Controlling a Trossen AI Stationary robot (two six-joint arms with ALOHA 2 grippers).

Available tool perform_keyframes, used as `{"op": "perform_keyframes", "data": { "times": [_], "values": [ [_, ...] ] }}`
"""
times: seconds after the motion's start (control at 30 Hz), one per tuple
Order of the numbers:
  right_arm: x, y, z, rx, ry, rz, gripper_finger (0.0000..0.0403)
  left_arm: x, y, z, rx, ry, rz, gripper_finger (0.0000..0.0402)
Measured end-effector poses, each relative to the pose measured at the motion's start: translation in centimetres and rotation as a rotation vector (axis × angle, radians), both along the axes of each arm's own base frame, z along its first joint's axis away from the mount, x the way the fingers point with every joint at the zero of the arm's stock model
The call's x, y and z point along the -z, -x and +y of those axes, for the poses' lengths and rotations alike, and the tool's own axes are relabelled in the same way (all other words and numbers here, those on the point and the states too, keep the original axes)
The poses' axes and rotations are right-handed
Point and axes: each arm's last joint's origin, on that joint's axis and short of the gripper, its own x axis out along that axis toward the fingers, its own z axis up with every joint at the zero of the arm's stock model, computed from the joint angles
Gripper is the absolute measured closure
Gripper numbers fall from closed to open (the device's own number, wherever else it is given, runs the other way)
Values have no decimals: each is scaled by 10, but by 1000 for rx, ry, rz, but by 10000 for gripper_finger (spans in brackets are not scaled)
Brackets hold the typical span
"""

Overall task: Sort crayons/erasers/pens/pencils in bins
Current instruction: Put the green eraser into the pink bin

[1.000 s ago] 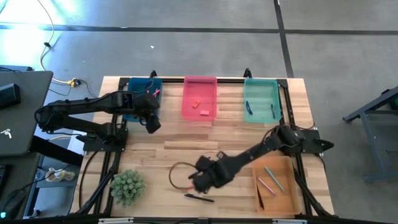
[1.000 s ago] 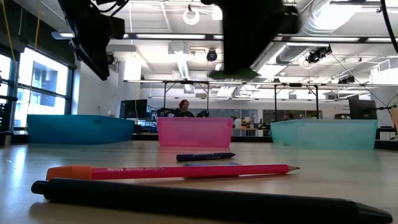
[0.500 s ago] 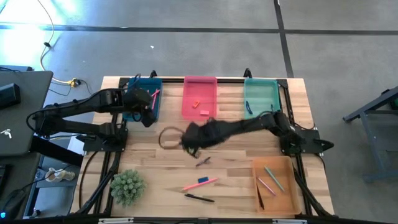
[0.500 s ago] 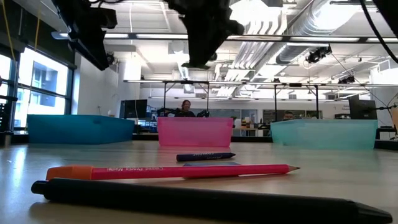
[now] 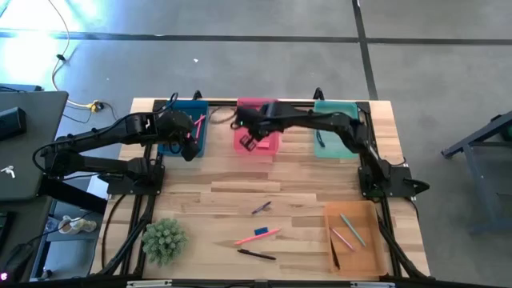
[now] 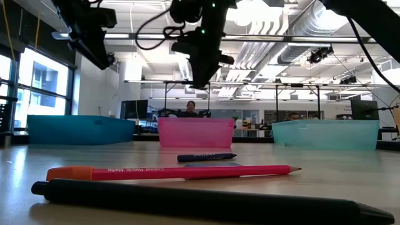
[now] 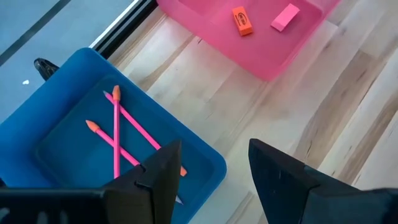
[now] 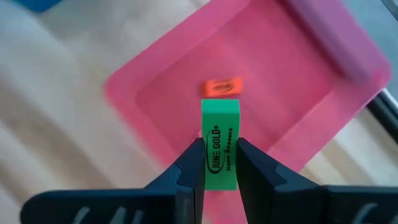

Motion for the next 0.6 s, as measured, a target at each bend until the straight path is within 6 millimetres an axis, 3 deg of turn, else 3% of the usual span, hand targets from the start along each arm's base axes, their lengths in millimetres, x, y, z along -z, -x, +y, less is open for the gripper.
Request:
{"op": "perform_keyframes", "data": {
  "times": [0.17, 0.3, 0.6],
  "values": [
    [1, 4, -37, 65, 0, -40, 343, -1, -1, 0, 3, 1, -16, 227],
    [24, -2, -58, 97, -48, -31, 343, -1, -2, 0, -11, 11, -28, 227],
    [79, -17, -64, 65, -206, 41, 343, -1, -2, 0, -22, 16, -34, 227]
  ]
}}
